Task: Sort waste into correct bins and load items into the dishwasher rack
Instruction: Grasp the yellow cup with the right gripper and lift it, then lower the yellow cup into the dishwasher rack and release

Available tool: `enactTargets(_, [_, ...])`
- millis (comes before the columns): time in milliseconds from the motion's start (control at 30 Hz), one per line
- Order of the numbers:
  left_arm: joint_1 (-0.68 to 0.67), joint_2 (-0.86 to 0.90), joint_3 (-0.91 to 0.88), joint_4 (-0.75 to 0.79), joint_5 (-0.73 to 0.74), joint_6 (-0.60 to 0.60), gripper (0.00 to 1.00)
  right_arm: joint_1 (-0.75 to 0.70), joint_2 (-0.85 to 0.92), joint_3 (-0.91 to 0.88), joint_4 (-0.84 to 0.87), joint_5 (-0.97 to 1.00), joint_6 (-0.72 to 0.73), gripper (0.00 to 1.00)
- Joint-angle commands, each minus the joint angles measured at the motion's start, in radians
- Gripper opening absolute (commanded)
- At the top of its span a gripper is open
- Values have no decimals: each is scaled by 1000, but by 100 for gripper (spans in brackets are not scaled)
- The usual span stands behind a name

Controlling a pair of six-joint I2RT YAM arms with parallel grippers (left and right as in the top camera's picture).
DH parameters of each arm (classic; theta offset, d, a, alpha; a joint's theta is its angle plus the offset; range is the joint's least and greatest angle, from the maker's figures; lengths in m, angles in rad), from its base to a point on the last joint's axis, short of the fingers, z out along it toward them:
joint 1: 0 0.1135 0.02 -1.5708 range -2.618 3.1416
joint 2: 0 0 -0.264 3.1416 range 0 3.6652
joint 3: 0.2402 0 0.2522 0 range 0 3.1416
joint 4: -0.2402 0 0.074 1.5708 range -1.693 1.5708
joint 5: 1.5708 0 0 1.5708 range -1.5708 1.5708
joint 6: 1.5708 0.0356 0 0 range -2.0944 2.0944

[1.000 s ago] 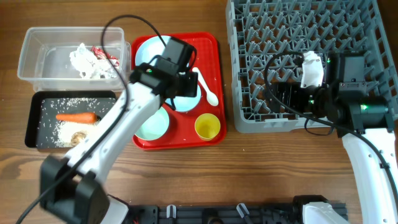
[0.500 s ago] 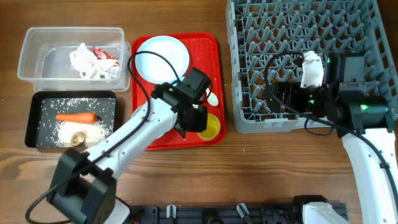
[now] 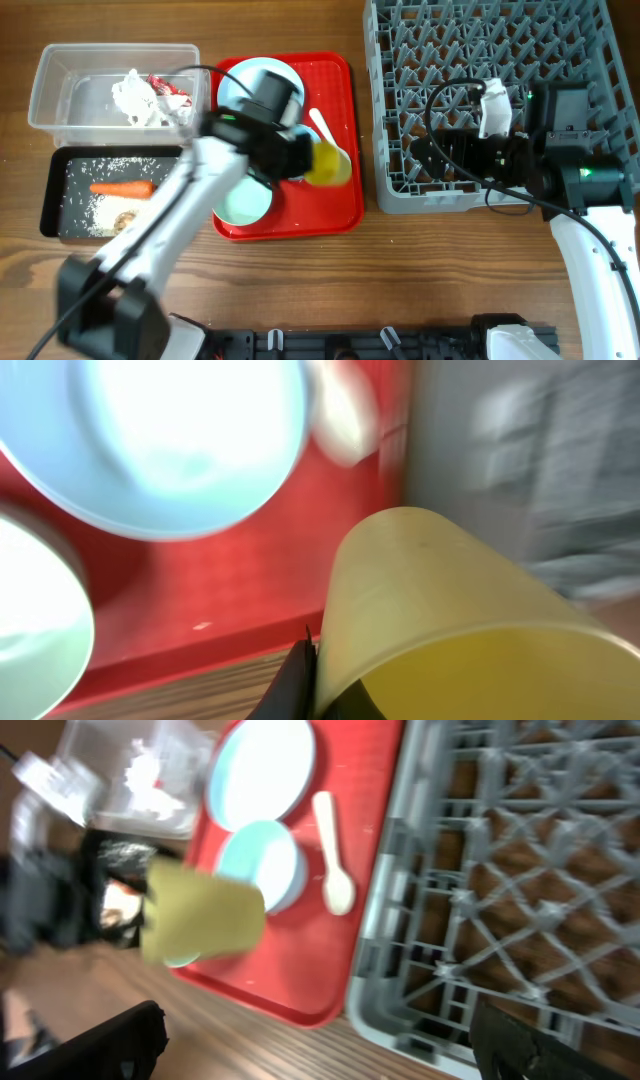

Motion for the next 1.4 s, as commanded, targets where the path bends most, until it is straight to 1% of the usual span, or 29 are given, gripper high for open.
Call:
enactTargets(0, [224,-128,34,45,494,115,4,2,0,7,93,-277,-17,100])
enactTargets(100, [327,-138,34,108,783,136,4,2,1,7,200,-420,-17,100])
enactTargets(167, [354,-137,34,177,940,130,4,4,7,7,319,-556,-13,100])
enactTargets(300, [332,-137,34,286,1146,129,4,7,53,7,438,-750,-14,100])
enactTargets(333, [322,-137,34,304,1150,129,4,19,64,7,457,-776,-13,100])
enactTargets(467, [275,-137,34,349,1150,128,4,95,81,7,510,-774,-14,98])
enactTargets(533, [243,-137,33,369,1150,129,4,143,81,7,577,-774,-2,93])
enactTargets(633, [230,-137,33,388,1149,128,4,174,81,7,638,-774,43,88])
enactTargets(767, [230,-137,33,390,1149,128,4,185,81,7,641,-774,47,74])
enactTargets(800, [230,-137,33,397,1146,128,4,191,81,7,641,-774,45,69])
enactTargets(833, [230,-137,34,407,1146,128,4,197,81,7,642,-774,42,58])
enactTargets(900, [230,-137,34,414,1146,129,4,199,81,7,642,-774,41,56])
enactTargets(933, [230,-137,33,415,1146,129,7,199,81,7,642,-774,41,56])
enactTargets(967, [230,-137,33,415,1146,129,19,199,81,7,642,-774,40,56])
enactTargets(1000, [230,-137,33,415,1146,133,25,195,80,7,644,-764,38,54])
enactTargets(1033, [230,-137,33,415,1146,136,29,185,80,7,645,-763,39,53])
enactTargets(1100, [233,-137,33,415,1146,135,33,125,79,7,645,-787,39,53])
enactTargets(1167, [245,-137,33,415,1146,135,37,25,79,7,640,-862,40,53])
enactTargets(1200, [250,-137,33,415,1146,135,37,-54,79,7,613,-868,42,53])
enactTargets(1233, [252,-137,33,415,1145,135,38,-96,79,7,585,-856,43,54])
enactTargets(1267, [252,-137,33,415,1139,135,38,-126,79,7,554,-830,43,54])
enactTargets(1300, [252,-137,33,414,1115,135,40,-187,78,7,467,-740,43,54])
enactTargets(1333, [252,-137,33,414,1078,135,42,-211,78,7,406,-666,42,53])
enactTargets(1367, [252,-137,33,406,1009,136,44,-221,77,8,334,-548,39,52])
